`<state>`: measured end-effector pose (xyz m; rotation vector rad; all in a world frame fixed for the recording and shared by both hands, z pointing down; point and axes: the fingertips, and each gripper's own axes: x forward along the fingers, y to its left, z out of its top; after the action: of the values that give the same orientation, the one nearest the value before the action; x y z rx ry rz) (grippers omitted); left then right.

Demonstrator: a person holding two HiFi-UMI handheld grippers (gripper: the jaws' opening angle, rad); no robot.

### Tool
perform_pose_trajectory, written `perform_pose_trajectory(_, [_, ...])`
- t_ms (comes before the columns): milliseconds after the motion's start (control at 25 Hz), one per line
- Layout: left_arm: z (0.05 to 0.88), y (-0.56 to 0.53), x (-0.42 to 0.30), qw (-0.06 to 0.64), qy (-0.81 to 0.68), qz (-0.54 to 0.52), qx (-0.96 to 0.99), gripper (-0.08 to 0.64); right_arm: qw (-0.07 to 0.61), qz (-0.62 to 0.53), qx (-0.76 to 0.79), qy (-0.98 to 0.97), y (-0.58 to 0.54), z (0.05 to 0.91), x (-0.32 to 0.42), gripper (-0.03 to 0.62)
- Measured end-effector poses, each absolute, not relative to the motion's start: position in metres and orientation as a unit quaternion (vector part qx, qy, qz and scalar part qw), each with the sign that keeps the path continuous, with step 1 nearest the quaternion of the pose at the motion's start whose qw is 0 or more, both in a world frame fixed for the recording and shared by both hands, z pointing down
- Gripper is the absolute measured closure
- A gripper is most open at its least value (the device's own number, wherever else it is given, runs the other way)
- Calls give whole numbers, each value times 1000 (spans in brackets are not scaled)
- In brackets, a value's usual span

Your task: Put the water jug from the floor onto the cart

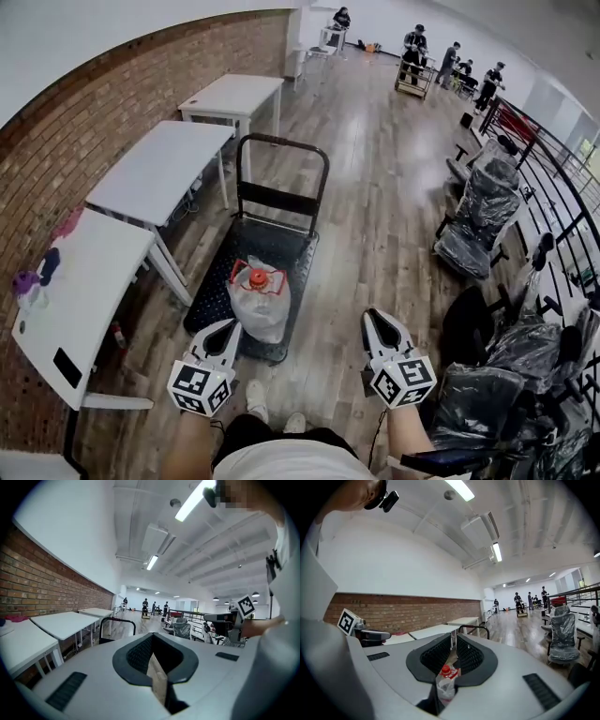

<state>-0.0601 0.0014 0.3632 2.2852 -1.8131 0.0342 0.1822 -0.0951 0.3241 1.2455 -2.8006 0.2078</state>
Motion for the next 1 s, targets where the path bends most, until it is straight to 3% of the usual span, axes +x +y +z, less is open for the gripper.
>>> perform_pose_trajectory(320, [334,18,-60,83,-603,5,794,560,18,78,412,-908,-74,309,179,588])
perform_pose_trajectory(1000, [322,63,-157,73,-594,0,801,560,30,61,360,-931,-20,304,38,589])
